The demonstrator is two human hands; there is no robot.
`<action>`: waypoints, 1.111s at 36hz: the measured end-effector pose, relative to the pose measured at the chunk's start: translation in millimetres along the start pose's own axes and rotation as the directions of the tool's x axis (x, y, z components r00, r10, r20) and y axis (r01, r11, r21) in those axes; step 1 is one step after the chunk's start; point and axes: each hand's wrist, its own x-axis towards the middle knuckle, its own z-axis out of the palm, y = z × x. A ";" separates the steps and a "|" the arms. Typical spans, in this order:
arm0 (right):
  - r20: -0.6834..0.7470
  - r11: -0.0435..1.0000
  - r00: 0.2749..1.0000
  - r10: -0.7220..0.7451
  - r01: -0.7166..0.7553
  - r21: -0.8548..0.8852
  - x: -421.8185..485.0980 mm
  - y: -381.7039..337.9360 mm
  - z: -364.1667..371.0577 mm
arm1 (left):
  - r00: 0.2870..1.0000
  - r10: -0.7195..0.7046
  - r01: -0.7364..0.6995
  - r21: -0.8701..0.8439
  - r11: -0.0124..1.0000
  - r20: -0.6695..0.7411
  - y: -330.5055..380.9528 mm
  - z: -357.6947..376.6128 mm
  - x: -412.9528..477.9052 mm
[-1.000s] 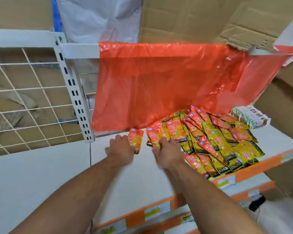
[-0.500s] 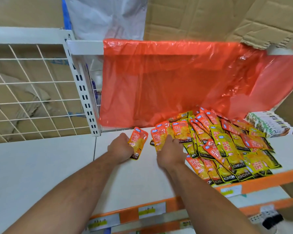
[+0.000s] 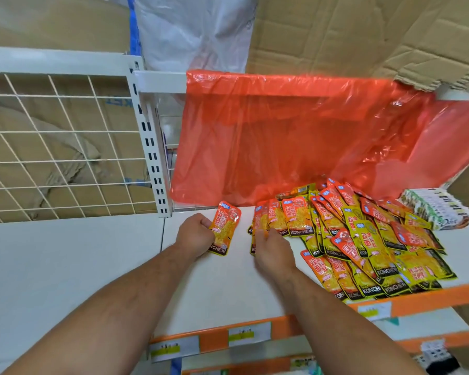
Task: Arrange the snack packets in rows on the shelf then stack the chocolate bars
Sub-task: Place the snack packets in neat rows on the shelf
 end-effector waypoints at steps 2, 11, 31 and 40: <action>0.000 0.989 1.000 0.005 -0.005 0.148 -1.4 -5.1 -3.7 | 0.998 -0.058 0.060 -0.073 0.996 0.022 0.2 -5.1 -2.0; 0.139 0.853 0.990 -0.025 -0.051 0.520 -15.3 -16.7 -7.5 | 0.977 -0.193 0.210 -0.281 0.937 0.086 -14.4 -37.3 -27.1; 0.388 0.855 0.895 -0.219 -0.016 0.519 -100.8 -104.7 71.3 | 0.968 -0.223 0.173 -0.336 0.926 -0.116 -76.5 -175.4 -99.8; 0.434 0.882 0.857 -0.278 0.049 0.469 -169.2 -169.2 150.4 | 0.946 -0.275 0.207 -0.334 0.920 -0.172 -148.5 -284.3 -137.0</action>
